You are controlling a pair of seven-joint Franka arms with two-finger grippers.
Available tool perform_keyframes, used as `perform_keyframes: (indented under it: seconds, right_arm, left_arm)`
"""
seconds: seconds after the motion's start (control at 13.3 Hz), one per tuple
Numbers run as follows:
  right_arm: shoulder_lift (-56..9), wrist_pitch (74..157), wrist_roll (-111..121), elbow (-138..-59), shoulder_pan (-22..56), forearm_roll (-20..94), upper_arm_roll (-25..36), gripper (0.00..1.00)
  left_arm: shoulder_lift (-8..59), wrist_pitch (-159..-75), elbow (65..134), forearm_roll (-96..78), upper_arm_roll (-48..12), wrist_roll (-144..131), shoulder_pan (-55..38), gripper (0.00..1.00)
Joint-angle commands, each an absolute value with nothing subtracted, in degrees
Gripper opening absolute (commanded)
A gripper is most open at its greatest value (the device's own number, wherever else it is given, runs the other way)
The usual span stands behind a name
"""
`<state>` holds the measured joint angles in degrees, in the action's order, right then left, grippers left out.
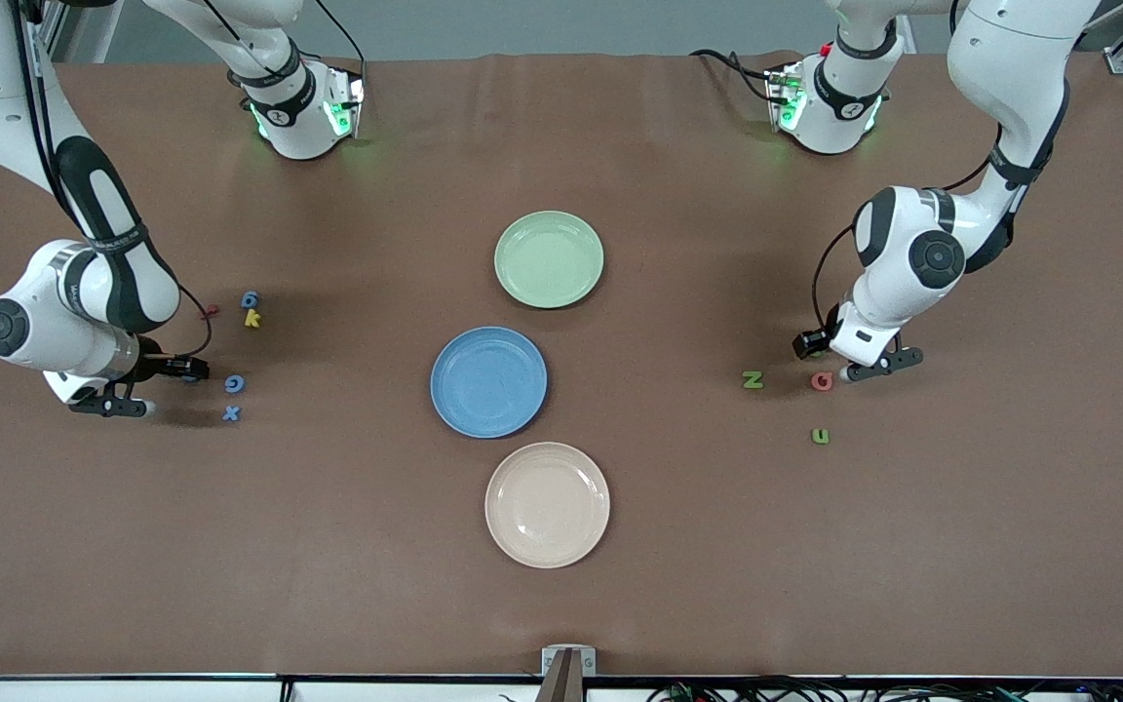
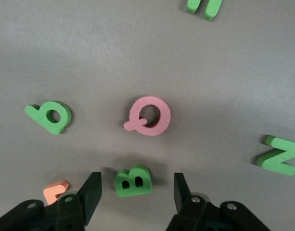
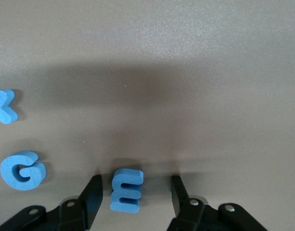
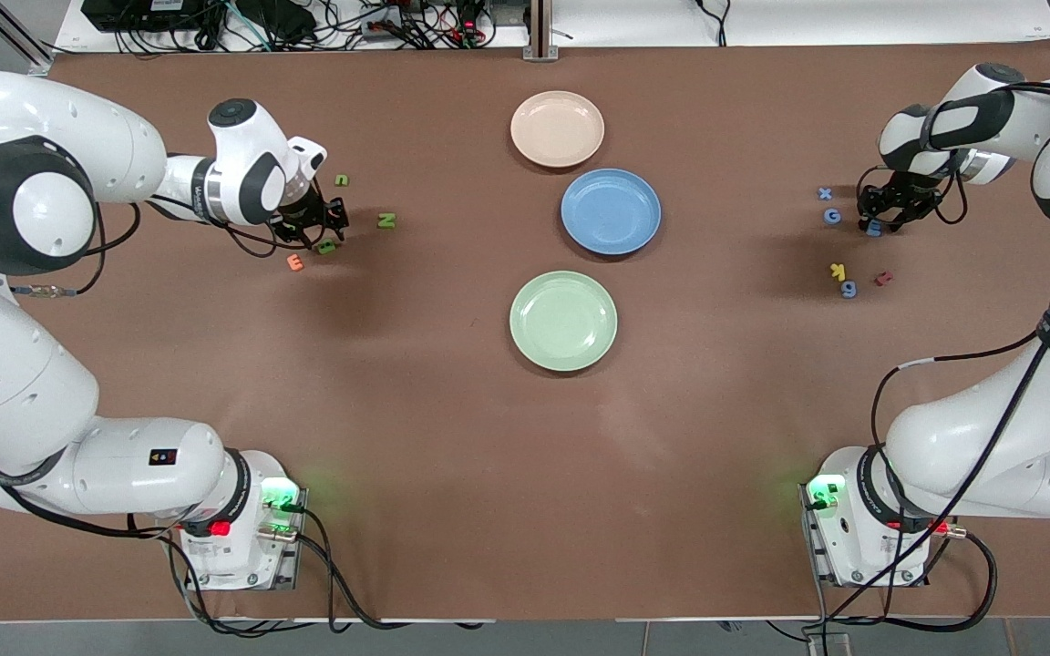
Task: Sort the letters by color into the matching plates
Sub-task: 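Grasp the green B with the left gripper while the right gripper grasps blue E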
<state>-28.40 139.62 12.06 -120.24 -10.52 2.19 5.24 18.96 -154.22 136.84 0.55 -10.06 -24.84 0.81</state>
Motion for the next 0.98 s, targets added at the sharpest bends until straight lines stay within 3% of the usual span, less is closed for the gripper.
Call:
perform_keyframes:
  seconds: [0.0, 0.53, 0.9]
  right_arm:
    - [-28.4, 139.7, 12.1, -120.4, -10.6, 2.5, 5.0, 0.55]
    - [-28.4, 139.7, 12.1, -120.4, -10.5, 2.5, 5.0, 0.42]
    - [-28.4, 139.6, 12.1, -120.4, -10.4, 2.5, 4.9, 0.30]
  left_arm:
    - [19.5, -155.3, 137.3, -0.1, -9.9, -25.1, 0.9, 0.65]
    - [19.6, -154.9, 137.0, 0.0, -9.6, -25.0, 0.9, 0.61]
    - [20.0, -154.9, 136.9, 0.0, -9.6, -25.0, 0.9, 0.51]
